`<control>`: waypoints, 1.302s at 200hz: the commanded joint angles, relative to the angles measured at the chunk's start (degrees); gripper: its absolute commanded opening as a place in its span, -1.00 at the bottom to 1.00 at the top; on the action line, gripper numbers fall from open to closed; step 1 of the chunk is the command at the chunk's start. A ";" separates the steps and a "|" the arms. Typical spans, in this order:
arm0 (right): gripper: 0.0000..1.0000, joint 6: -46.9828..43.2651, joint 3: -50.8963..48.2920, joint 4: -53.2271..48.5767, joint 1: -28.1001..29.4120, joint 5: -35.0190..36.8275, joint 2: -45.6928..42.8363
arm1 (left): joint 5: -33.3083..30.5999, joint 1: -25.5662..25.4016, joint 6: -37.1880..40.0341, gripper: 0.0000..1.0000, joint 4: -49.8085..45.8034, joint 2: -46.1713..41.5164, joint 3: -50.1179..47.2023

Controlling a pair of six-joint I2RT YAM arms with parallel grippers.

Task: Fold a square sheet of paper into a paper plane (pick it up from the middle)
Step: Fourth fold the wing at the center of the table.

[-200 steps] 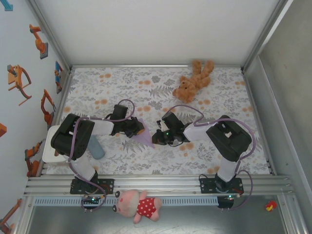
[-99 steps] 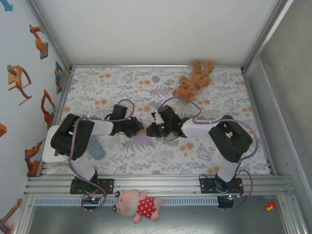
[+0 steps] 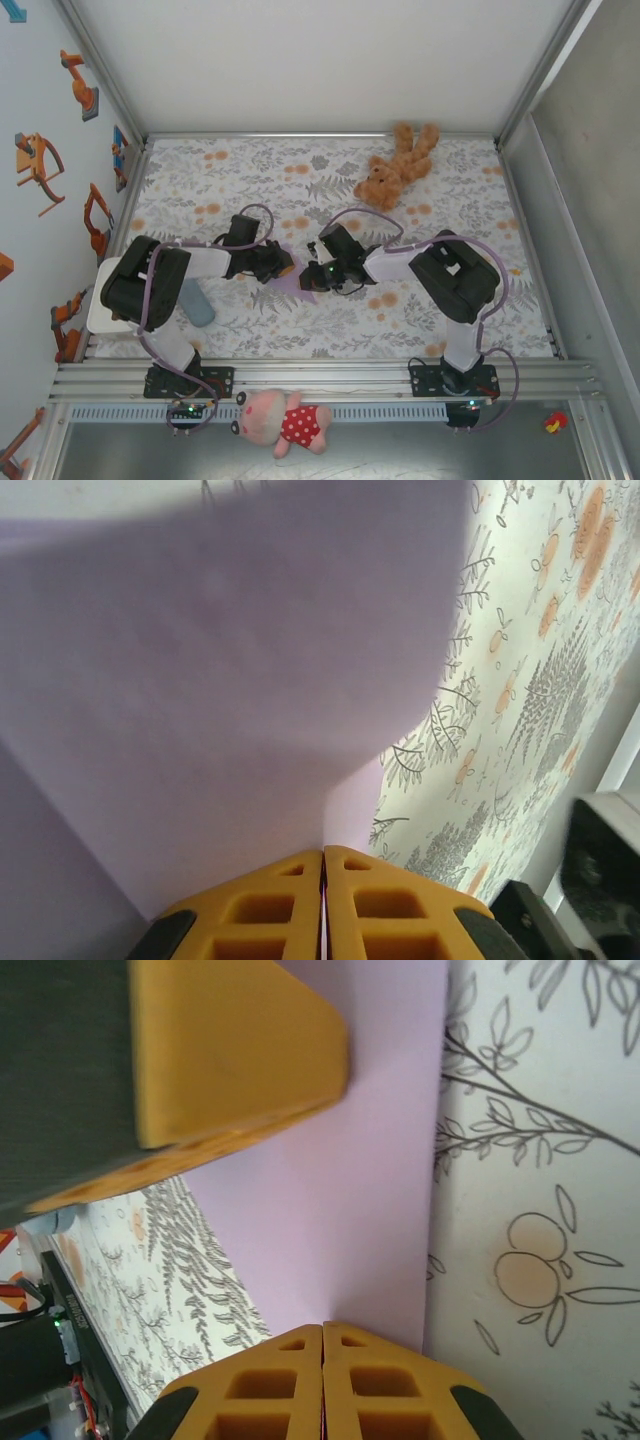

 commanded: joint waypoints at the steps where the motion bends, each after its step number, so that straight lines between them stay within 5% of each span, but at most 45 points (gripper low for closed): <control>1: -0.85 -1.42 0.75 -0.60 0.54 -1.06 1.19 | -0.02 0.27 1.54 -0.83 -1.80 -2.95 -0.77; 78: -0.87 -2.37 0.86 -2.59 0.72 -0.24 2.47 | -4.81 -0.15 2.41 -0.81 -2.88 -9.99 -2.84; 136: -0.88 -2.13 0.79 -3.13 0.72 1.10 2.21 | -4.41 -3.32 1.61 -0.78 -2.13 -5.20 0.30; 260: -0.88 1.32 -2.32 -7.36 0.80 6.36 2.92 | -10.59 -1.52 1.97 -0.82 -5.49 -4.56 -2.35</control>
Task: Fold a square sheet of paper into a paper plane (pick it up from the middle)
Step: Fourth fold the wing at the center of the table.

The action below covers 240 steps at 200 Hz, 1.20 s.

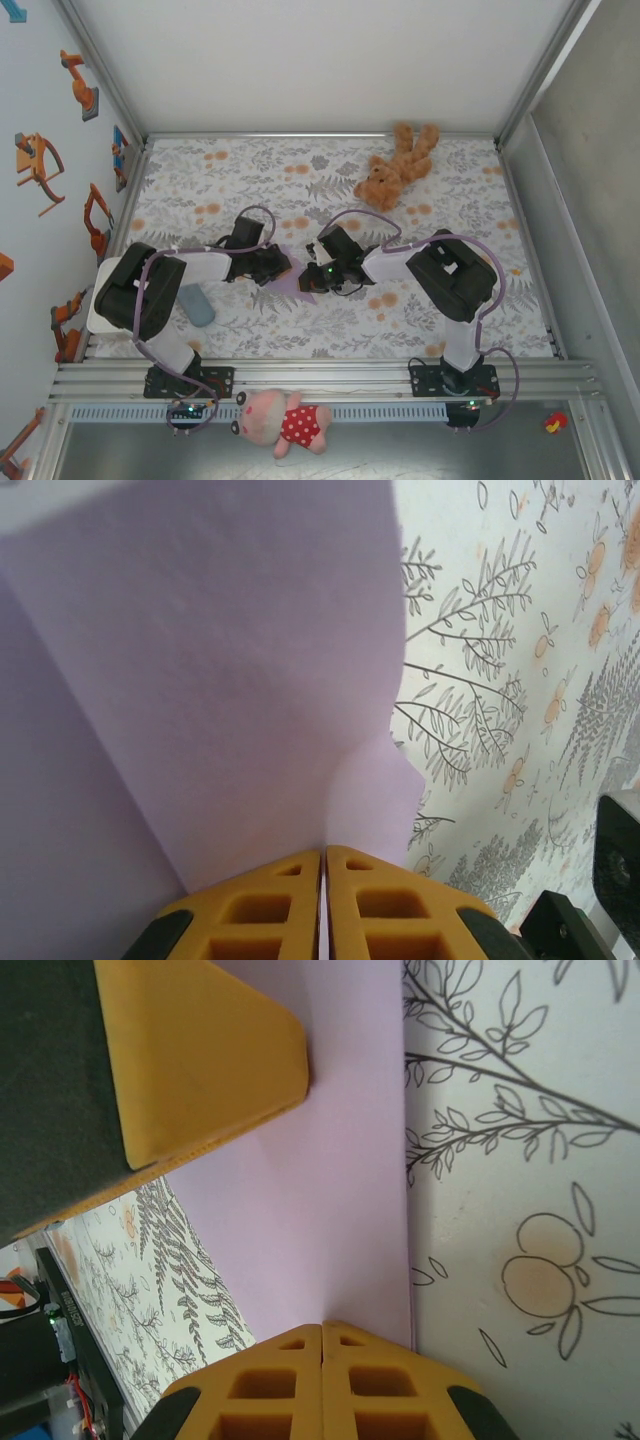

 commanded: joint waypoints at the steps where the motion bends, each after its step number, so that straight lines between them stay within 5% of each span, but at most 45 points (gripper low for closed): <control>1: -0.88 1.11 -2.61 -7.22 0.47 6.16 2.22 | -1.55 0.75 0.93 -0.81 -1.19 -1.45 -1.66; 97: -0.87 2.79 -2.97 -7.61 1.02 6.97 2.96 | -1.53 4.34 4.32 -0.81 -2.93 -4.09 -2.33; 160: -0.87 2.56 -2.26 -8.69 1.08 7.15 3.39 | 1.01 2.32 3.17 -0.79 2.34 -11.08 -4.23; 240: -0.87 2.67 -2.49 -9.17 1.09 7.72 3.38 | 1.29 -0.09 3.25 -0.78 3.11 -2.27 0.25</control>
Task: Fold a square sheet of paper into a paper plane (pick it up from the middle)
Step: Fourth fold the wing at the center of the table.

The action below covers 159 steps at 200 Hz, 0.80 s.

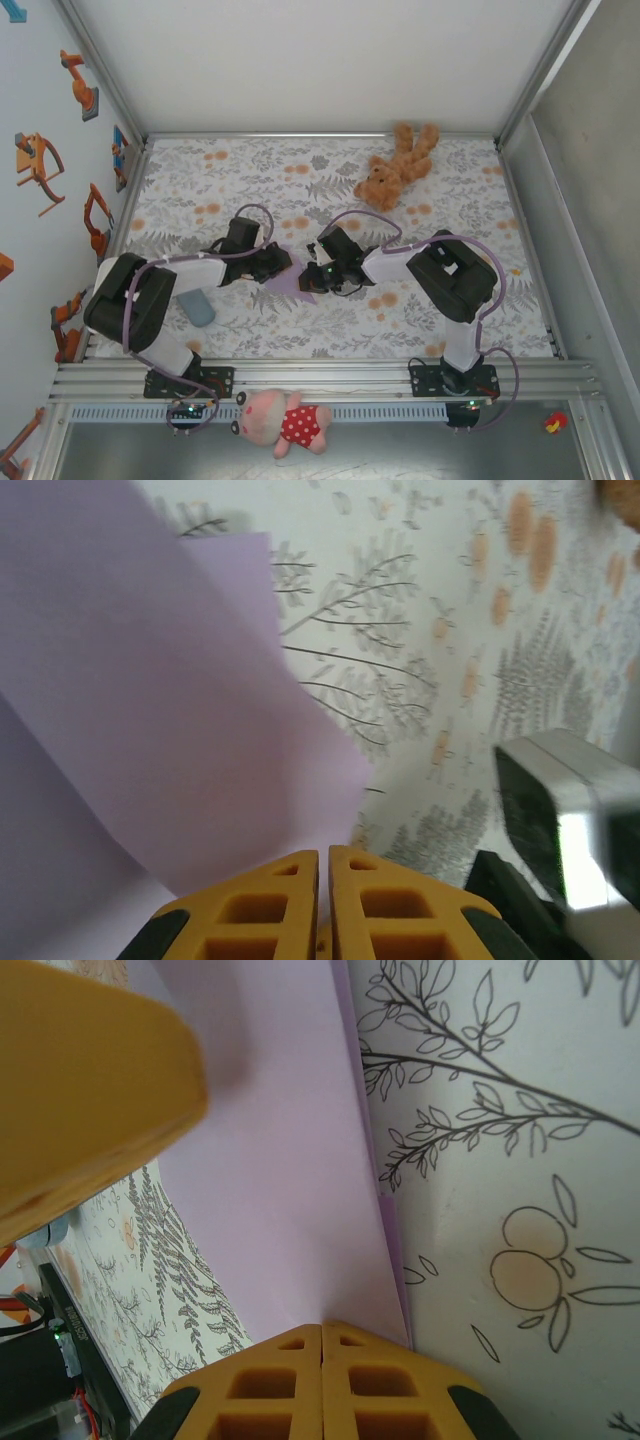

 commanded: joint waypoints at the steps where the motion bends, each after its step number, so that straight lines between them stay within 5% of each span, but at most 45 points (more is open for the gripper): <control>1: -0.87 0.36 -2.29 -9.33 0.68 6.57 3.54 | 0.14 0.37 1.09 -0.78 -0.72 1.83 2.50; 159: -0.88 0.89 -3.18 -10.19 0.72 7.81 3.18 | 0.20 18.60 12.98 -0.78 -7.89 7.10 8.12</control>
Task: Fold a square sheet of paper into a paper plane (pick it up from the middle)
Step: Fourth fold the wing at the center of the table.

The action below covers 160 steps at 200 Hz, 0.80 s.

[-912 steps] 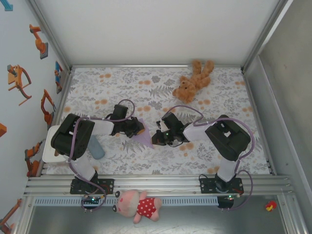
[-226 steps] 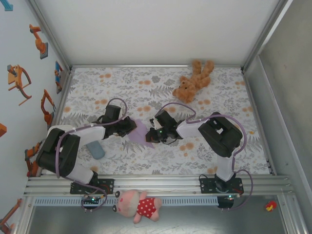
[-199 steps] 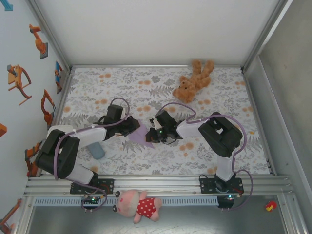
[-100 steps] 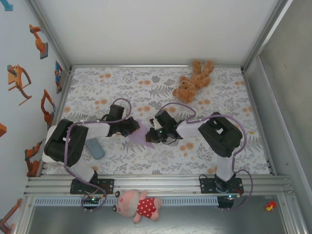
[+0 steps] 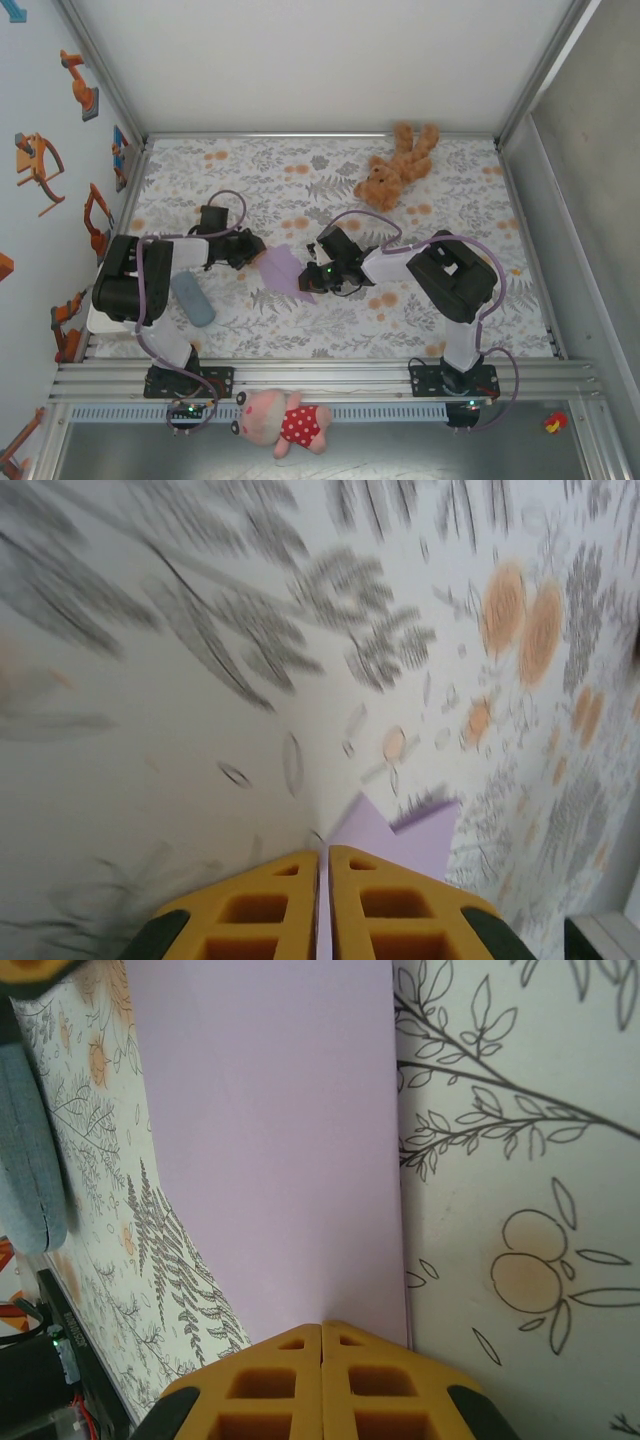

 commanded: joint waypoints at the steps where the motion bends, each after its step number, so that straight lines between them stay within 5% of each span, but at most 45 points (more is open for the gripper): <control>1: -0.88 0.26 -3.16 -10.10 0.50 6.87 3.28 | -3.56 2.13 4.28 -0.78 -4.55 -0.86 2.52; 42: -0.88 0.51 -2.79 -8.95 0.50 6.47 2.77 | 0.27 1.39 1.09 -0.78 -3.94 -8.54 1.23; 81: -0.88 1.40 -2.48 -4.90 0.50 4.14 2.32 | -0.63 -6.80 -6.14 -0.76 0.67 -15.39 -5.63; 114: -0.86 1.51 -1.66 -1.58 0.49 2.32 1.32 | -2.42 -12.55 -7.13 -0.76 0.16 -12.27 -4.53; 160: -0.84 1.29 -0.63 4.20 0.50 0.00 -1.36 | -1.88 -13.51 -8.28 -0.79 1.00 -4.00 -2.42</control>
